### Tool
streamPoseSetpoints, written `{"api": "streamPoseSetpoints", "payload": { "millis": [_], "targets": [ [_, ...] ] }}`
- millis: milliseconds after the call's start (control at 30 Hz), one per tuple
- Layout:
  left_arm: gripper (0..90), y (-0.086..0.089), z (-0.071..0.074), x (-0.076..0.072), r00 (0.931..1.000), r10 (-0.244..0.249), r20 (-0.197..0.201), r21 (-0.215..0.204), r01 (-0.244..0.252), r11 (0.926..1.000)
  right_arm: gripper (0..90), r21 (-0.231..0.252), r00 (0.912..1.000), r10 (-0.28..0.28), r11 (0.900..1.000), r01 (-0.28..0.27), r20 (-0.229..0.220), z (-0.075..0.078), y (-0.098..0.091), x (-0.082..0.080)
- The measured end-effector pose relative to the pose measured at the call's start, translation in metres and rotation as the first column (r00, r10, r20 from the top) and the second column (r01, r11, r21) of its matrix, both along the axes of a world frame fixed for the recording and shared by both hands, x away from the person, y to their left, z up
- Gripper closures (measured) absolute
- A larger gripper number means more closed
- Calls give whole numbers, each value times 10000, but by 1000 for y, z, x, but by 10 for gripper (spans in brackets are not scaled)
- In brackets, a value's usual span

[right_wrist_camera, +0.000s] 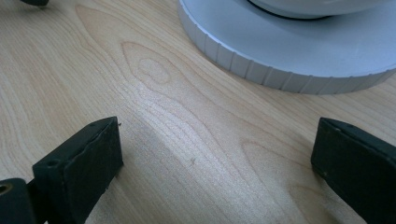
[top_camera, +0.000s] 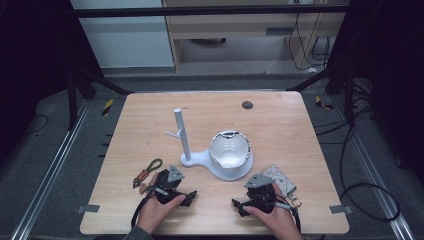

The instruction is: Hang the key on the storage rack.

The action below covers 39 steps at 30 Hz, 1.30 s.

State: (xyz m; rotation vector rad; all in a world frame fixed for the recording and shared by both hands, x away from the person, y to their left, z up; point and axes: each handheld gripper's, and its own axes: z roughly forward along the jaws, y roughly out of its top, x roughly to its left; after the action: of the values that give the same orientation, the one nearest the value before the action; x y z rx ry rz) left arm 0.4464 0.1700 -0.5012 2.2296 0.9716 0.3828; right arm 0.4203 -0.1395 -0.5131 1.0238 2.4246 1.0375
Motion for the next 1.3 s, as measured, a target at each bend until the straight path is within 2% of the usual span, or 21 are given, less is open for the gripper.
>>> {"api": "streamPoseSetpoints", "payload": {
  "millis": [133,200,333,400,500,600,667,700,733,767,800,933,967,1000,1033,1067,1100,1233,1267,1300],
  "targets": [
    [63,3,7,2,10000,47,63,50,-48,10000,21,0,10000,17,10000,-17,-1,0,0,0],
    [64,8,16,3,10000,77,50,-2,-77,10000,21,-5,10000,16,10000,-16,-7,0,0,0],
    [67,20,29,7,9999,114,21,668,-115,9977,21,-32,10000,-16,10000,15,-5,0,-1,-1],
    [67,29,35,10,9998,171,-136,699,-161,9974,21,-20,10000,-28,10000,28,18,0,-1,-1],
    [75,47,44,18,9990,407,-171,1098,-386,9932,21,-18,10000,-29,10000,29,22,0,-1,-1],
    [87,56,48,21,9986,467,-260,1147,-434,9925,21,-23,10000,-17,10000,17,19,0,-1,-1],
    [103,69,51,25,9967,779,-234,1195,-745,9900,18,-26,10000,9,10000,-9,11,0,-1,0],
    [140,80,55,29,9939,1082,-205,1124,-1052,9881,17,-36,10000,28,10000,-28,1,0,-1,0],
    [156,80,55,29,9939,1082,-205,1124,-1052,9881,17,-36,10000,28,10000,-28,1,0,-1,0],
    [156,85,56,30,9921,1226,-273,1003,-1193,9878,17,-48,10000,35,10000,-35,-11,0,-1,0],
    [193,95,58,33,9882,1460,-453,955,-1412,9854,17,-30,10000,35,10000,-35,7,0,-1,0],
    [305,105,59,36,9843,1692,-502,1165,-1624,9798,17,-30,10000,35,10000,-35,4,0,-1,0],
    [305,108,59,38,9835,1700,-612,1218,-1617,9793,17,-31,10000,37,10000,-37,5,0,-1,0],
    [370,111,57,41,9822,1701,-796,1244,-1595,9793,16,-30,10000,35,10000,-35,4,0,-1,0],
    [390,111,57,41,9822,1701,-796,1244,-1595,9793,16,-30,10000,35,10000,-35,4,0,-1,0],
    [407,113,53,46,9799,1777,-910,1491,-1630,9753,16,-32,10000,36,10000,-36,5,0,-1,0],
    [423,113,53,46,9799,1777,-910,1491,-1630,9753,16,-32,10000,36,10000,-36,5,0,-1,0],
    [481,117,46,52,9765,1700,-1327,1615,-1479,9757,16,-31,10000,35,10000,-35,6,0,-1,0],
    [494,119,44,52,9753,1695,-1419,1679,-1450,9751,17,-30,10000,35,10000,-35,7,0,-1,0],
    [518,122,41,53,9711,1716,-1659,1683,-1436,9752,16,-31,10000,34,10000,-34,9,0,-1,0]
  ]
}}
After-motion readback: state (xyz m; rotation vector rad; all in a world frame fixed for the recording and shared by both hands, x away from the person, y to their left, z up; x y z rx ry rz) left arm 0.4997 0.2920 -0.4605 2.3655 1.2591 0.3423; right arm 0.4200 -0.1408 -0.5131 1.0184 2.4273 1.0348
